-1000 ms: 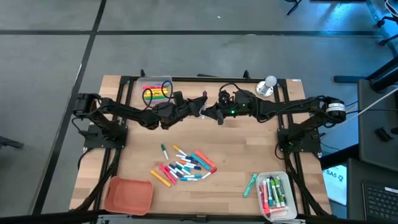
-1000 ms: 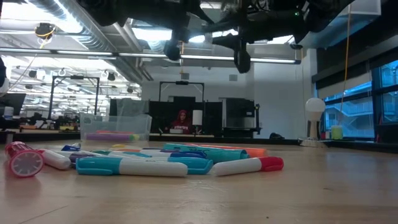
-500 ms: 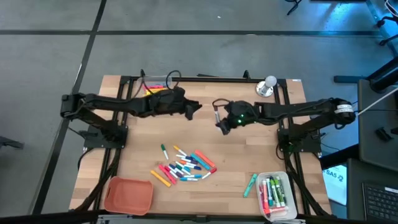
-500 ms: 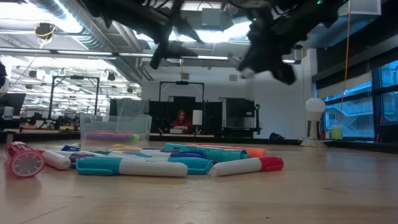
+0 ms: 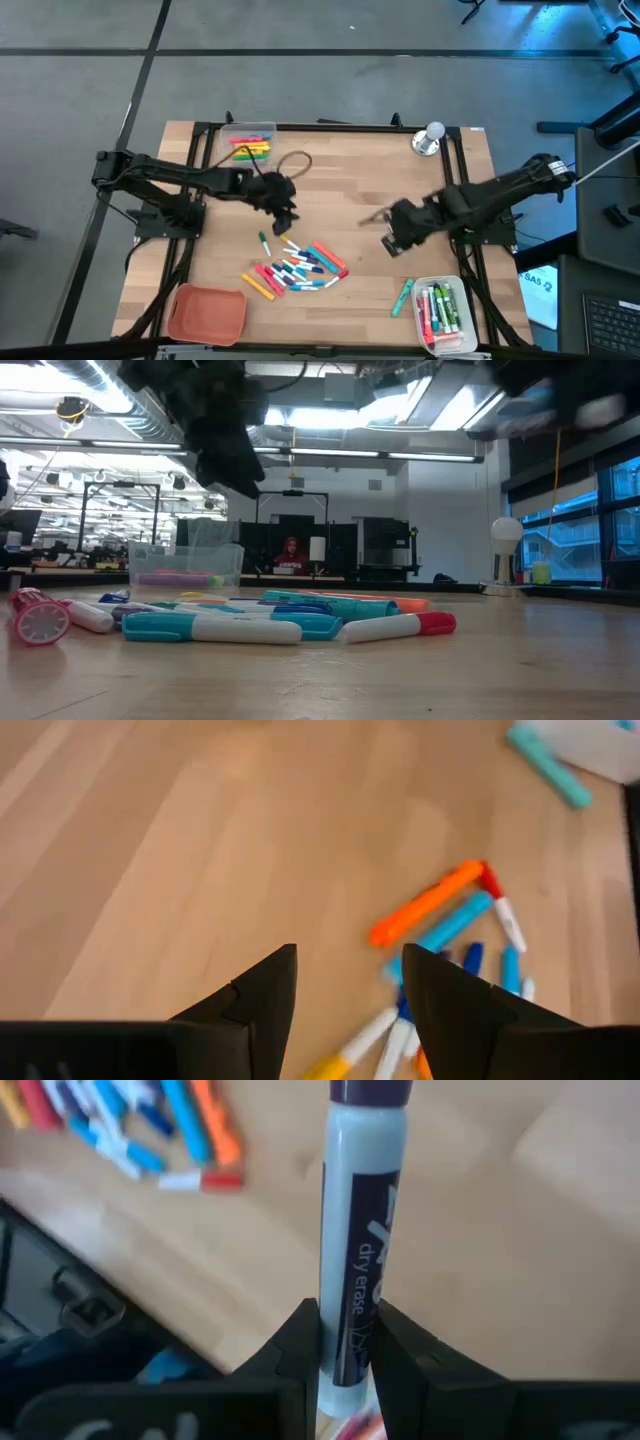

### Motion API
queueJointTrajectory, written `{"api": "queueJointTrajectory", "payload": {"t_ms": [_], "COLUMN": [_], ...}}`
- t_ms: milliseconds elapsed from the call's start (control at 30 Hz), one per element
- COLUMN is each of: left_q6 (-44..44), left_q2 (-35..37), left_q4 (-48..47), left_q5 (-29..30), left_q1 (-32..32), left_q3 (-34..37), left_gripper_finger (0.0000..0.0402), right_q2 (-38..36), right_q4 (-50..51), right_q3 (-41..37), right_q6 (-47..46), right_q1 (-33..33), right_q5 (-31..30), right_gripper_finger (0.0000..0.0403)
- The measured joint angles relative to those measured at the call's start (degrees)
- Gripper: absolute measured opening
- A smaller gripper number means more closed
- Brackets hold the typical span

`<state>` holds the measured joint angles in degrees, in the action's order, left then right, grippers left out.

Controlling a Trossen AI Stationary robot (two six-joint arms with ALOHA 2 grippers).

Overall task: Pick & Place Markers
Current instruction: Put the violet pen into the white bin

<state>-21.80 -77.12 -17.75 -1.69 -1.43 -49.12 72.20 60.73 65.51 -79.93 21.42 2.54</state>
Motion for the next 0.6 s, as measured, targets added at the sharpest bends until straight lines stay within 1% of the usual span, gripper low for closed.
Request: {"api": "queueJointTrajectory", "payload": {"t_ms": [100, 200, 267, 367, 467, 600], "left_q6": [3.78, 4.54, 4.61, 5.37, 8.98, 13.62], "left_q2": [-2.89, -5.78, -7.58, -10.17, -12.92, -16.45], "left_q4": [5.8, 12.16, 15.03, 17.18, 17.13, 17.17], "left_q5": [0.08, 0.21, 0.17, 0.16, 0.66, 0.62], "left_q1": [2.25, 4.49, 5.99, 7.99, 9.93, 12.23], "left_q3": [-0.04, -0.02, -0.02, -0.02, -0.02, -0.02], "left_gripper_finger": [0.0178, 0.0178, 0.0178, 0.0178, 0.0178, 0.0178], "right_q2": [0.08, 0.83, 1.93, 4.65, 8.03, 12.4], "right_q4": [0.42, 0.13, -0.09, -2.08, -5.56, -7.84], "right_q3": [0.05, 0.05, 0.05, 0.05, 0.05, 0.05], "right_q6": [-10.42, -21.06, -28.03, -37.04, -43.33, -45.93], "right_q1": [6.79, 12.9, 16.69, 22.04, 26.22, 29.98], "right_q5": [0.17, 1.07, 3.58, 9.6, 15.16, 20.48], "right_gripper_finger": [0.0066, 0.0066, 0.0066, 0.0066, 0.0066, 0.0072]}}
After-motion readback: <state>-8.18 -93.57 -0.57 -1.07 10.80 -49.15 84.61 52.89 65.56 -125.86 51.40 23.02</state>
